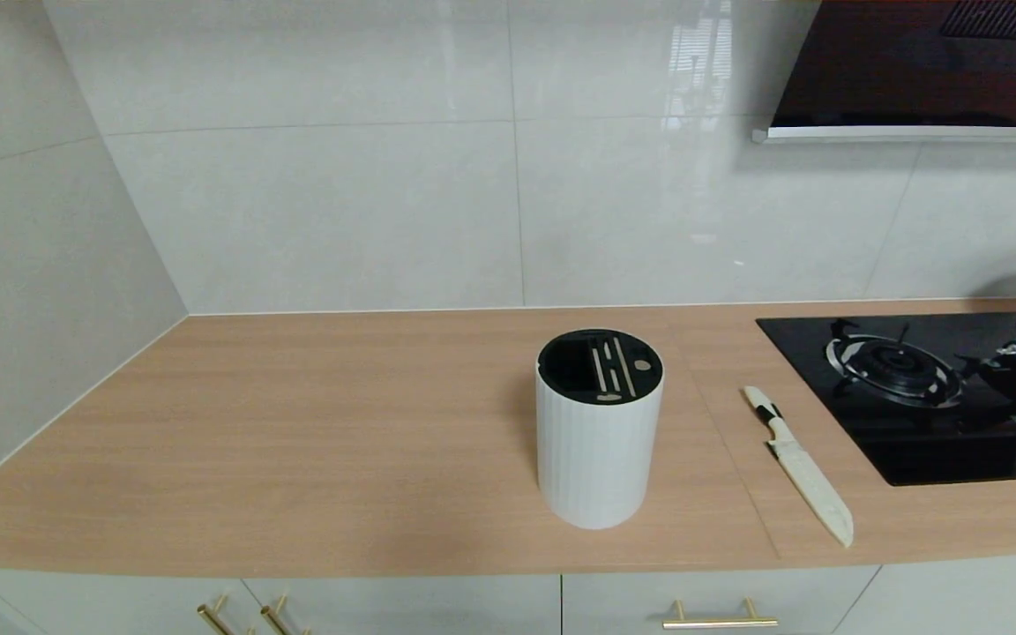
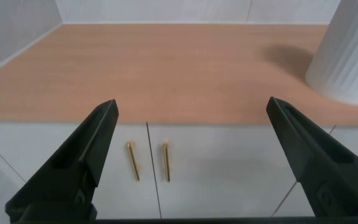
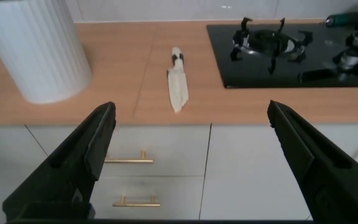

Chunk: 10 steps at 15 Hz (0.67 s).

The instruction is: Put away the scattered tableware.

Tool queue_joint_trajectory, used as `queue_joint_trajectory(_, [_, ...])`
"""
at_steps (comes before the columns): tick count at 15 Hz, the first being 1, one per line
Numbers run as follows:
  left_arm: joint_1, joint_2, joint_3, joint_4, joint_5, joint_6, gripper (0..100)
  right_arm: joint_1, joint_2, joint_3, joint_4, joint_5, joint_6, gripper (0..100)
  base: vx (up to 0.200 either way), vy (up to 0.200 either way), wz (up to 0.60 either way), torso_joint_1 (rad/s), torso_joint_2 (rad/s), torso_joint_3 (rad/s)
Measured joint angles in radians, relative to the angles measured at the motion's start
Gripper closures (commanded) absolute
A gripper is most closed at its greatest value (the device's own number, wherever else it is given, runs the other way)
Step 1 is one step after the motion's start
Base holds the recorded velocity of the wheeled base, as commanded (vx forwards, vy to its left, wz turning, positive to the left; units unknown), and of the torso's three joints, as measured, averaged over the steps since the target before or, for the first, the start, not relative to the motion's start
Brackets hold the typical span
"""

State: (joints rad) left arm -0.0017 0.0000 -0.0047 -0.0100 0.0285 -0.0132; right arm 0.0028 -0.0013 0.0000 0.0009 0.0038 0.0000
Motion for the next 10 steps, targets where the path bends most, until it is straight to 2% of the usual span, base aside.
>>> queue_joint_trajectory(8, [0.0, 0.0, 0.0, 0.0, 0.0, 0.0, 0, 0.0, 0.0, 0.0, 0.0, 0.0, 0.0, 0, 0.0, 0.0, 0.0, 0.181, -0.38, -0.205])
queue_joint_trajectory(10, [0.0, 0.0, 0.0, 0.0, 0.0, 0.0, 0, 0.0, 0.0, 0.0, 0.0, 0.0, 0.0, 0, 0.0, 0.0, 0.0, 0.046, -0.11, -0.049])
